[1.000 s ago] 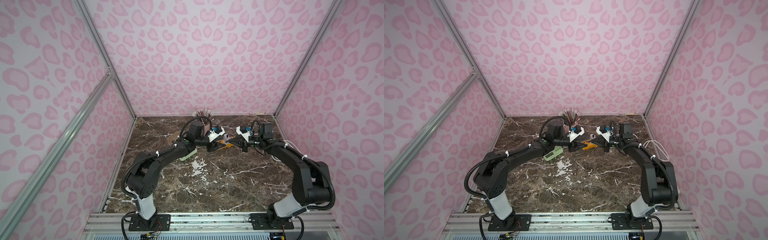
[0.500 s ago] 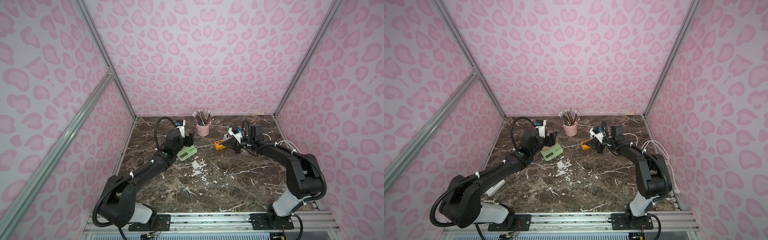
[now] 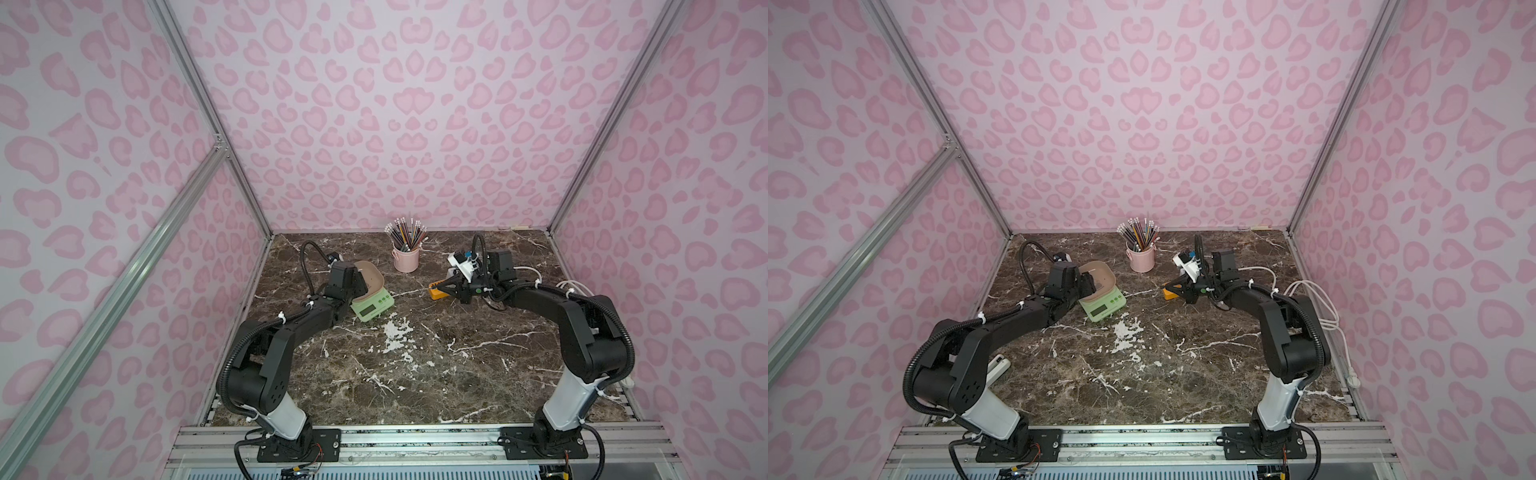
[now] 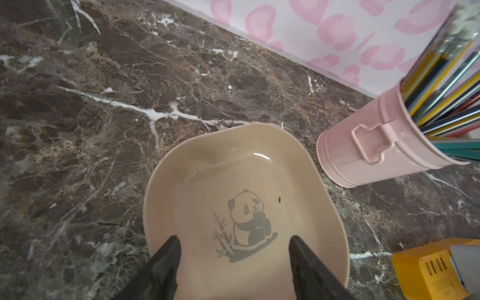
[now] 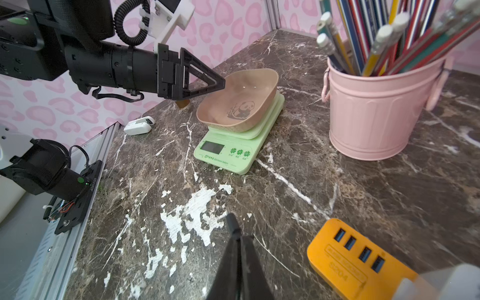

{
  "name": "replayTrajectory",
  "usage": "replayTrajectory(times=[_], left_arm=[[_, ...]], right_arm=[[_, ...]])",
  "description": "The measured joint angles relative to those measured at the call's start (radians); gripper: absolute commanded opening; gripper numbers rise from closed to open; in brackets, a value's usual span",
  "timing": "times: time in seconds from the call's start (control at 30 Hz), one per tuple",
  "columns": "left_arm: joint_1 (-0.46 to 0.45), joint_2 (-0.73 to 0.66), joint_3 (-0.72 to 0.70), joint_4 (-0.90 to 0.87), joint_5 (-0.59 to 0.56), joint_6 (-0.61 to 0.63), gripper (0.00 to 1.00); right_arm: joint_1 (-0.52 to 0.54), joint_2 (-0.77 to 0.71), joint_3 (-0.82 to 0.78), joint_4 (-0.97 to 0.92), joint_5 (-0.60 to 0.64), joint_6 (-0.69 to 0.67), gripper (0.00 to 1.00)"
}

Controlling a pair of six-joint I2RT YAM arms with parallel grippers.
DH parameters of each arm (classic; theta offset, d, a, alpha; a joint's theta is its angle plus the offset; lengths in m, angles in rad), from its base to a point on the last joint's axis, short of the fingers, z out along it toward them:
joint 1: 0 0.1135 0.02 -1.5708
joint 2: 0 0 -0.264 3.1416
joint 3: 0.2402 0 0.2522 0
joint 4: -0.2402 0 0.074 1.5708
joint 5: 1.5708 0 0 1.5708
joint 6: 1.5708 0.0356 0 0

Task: Charge the electronic scale
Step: Pick up the electronic scale at the center of the board.

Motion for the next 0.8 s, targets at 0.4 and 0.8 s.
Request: replayTrajectory(times=[0.4, 0.8], left_arm=[[0.028, 0.031, -0.008, 0.029, 0.035, -0.019, 0.55], [0.033, -0.095, -0.017, -0.035, -0.023, 0.000, 0.71]], right_arm=[[0.007, 0.001, 0.000, 0.011, 0.034, 0.094, 0.08], [0.018, 0.000, -0.002, 0.026, 0.057, 0.145, 0.08]])
